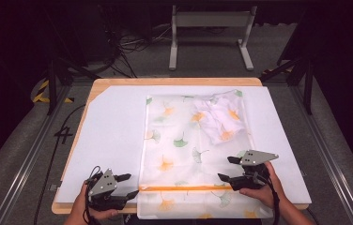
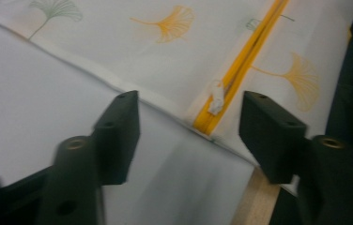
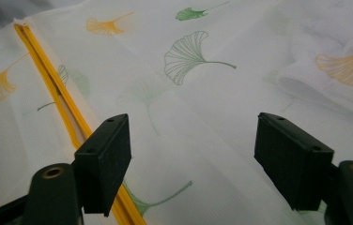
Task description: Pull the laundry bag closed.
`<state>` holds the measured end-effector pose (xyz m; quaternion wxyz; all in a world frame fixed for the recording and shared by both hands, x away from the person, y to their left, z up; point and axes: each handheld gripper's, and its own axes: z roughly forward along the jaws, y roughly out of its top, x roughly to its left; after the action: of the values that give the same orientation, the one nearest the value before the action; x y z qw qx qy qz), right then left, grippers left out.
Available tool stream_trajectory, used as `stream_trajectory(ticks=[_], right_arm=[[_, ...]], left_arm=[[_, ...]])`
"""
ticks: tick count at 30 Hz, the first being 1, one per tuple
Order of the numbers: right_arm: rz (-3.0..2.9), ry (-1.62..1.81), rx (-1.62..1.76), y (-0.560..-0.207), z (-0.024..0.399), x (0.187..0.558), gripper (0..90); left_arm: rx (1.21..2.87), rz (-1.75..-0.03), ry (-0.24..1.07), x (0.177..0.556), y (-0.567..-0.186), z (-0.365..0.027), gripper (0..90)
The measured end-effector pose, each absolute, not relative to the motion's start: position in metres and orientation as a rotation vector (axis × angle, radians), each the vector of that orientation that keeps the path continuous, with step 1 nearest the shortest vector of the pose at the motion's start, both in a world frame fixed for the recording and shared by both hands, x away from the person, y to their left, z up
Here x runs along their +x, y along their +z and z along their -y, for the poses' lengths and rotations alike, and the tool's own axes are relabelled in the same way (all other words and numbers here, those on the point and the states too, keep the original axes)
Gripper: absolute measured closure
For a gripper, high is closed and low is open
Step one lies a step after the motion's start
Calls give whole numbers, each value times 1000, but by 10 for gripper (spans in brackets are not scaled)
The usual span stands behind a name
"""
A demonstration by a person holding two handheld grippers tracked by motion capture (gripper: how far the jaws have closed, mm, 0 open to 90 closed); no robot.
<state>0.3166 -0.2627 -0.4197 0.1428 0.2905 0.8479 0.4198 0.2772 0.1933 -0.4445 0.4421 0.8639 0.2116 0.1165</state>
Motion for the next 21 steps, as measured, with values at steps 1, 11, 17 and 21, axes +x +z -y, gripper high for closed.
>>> stream_trajectory(ticks=[1,11,17,21], right_arm=[[-2455,1206,831,-420,260,317,284],[-2499,1235,800,-419,240,320,363],[-2566,1280,745,-418,211,323,427],[-2609,1298,715,-418,186,327,435]], left_arm=[[2147,-503,294,275,-444,-192,568],[2133,-446,240,271,-444,-190,900],[2184,-389,231,263,-446,-179,900],[2202,-390,224,261,-451,-177,900]])
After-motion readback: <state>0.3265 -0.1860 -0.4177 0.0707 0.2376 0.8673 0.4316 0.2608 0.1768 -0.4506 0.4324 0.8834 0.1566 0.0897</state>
